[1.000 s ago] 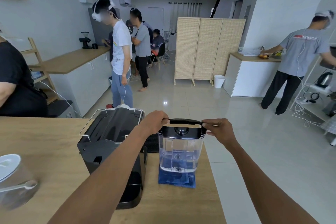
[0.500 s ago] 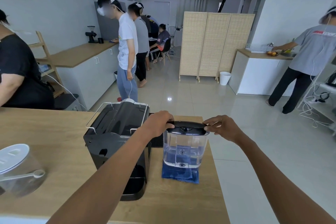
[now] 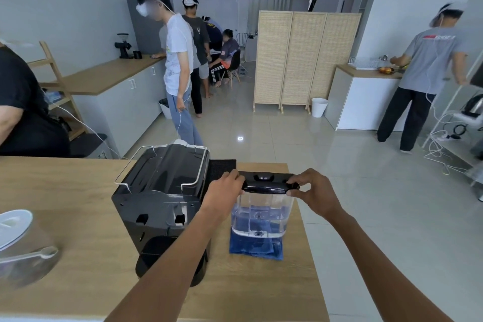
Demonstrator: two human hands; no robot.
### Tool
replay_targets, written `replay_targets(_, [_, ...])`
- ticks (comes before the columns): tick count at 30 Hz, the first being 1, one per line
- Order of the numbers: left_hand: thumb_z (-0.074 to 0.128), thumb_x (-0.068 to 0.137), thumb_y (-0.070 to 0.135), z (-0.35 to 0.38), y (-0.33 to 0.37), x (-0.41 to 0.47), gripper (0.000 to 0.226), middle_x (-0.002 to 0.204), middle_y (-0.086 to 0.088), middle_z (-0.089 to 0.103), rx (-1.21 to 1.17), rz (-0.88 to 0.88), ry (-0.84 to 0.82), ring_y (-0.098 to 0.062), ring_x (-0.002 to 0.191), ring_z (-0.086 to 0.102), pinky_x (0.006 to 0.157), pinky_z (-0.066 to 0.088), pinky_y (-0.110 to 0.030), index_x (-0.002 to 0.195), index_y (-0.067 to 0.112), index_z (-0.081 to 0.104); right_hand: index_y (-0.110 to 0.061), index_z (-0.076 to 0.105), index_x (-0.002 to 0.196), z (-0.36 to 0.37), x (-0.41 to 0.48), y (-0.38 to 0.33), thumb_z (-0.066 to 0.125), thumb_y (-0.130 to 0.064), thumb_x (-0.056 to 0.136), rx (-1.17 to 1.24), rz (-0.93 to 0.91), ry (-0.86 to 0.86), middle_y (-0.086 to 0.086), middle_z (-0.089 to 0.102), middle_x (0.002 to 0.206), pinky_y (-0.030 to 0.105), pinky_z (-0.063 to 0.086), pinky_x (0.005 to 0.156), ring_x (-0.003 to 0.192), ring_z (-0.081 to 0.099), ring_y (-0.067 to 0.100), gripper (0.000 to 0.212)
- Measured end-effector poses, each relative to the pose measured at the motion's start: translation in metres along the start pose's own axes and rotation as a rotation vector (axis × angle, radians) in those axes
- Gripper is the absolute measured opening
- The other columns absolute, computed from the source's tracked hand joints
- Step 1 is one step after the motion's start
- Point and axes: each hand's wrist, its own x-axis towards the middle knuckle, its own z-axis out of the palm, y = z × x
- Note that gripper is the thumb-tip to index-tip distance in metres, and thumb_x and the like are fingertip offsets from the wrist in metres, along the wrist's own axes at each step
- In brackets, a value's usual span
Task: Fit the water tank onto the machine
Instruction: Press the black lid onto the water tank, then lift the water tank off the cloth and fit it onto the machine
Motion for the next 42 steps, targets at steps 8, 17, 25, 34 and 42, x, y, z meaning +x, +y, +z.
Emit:
replay_targets(8, [0.052,0.100,0.028,0.008,0.004,-0.003,0.037,0.139,-0.004,0.050,0.019,-0.038,0.002,-0.021,0.120,0.053,0.081,0.056,-0.032,0.136,0.015,0.050,-0.021,0.078,0.102,0.004,-0.002,-0.002,0.085,-0.020,0.074,-0.141,-0.012,0.022,-0.002,0.066,0.097,0.032,0.056,0.077,0.085,0.064,0.015,0.029])
replay_targets(17, [0.051,0.100,0.037,0.012,0.000,-0.002,0.045,0.141,-0.001,0.050,-0.168,-0.108,0.052,-0.018,0.123,0.053,0.088,0.056,-0.033,0.139,0.016,0.053,-0.025,0.073,0.113,0.010,-0.002,0.001,0.081,-0.027,0.078,-0.156,-0.019,0.068,-0.002,0.066,0.096,0.031,0.057,0.073,0.083,0.063,0.013,0.035])
replay_targets(25, [0.040,0.101,0.046,0.022,-0.001,0.004,0.066,0.166,-0.002,0.012,-0.571,-0.259,-0.083,-0.023,0.143,0.038,0.107,0.045,-0.046,0.158,0.019,0.018,-0.027,0.048,0.143,0.018,-0.003,0.014,0.072,-0.036,0.086,-0.047,0.127,-0.038,0.002,0.056,0.138,0.042,0.053,0.098,0.117,0.057,0.022,0.062])
replay_targets(34, [0.041,0.098,0.054,0.030,-0.001,0.007,0.061,0.167,0.002,0.007,-0.731,-0.291,-0.107,-0.030,0.142,0.039,0.109,0.041,-0.048,0.154,0.037,0.023,-0.033,0.033,0.150,0.027,-0.002,0.013,0.065,-0.035,0.092,0.080,0.203,-0.108,0.004,0.054,0.142,0.035,0.047,0.103,0.124,0.056,0.028,0.066])
replay_targets(42, [0.079,0.077,0.044,0.046,-0.003,0.001,0.094,0.138,-0.002,0.040,-0.912,-0.329,-0.106,-0.023,0.124,0.051,0.105,0.046,-0.049,0.147,0.056,0.017,-0.040,0.021,0.149,0.039,-0.011,0.019,0.076,-0.034,0.083,0.141,0.164,-0.133,-0.016,0.050,0.138,0.024,0.047,0.100,0.124,0.050,0.009,0.086])
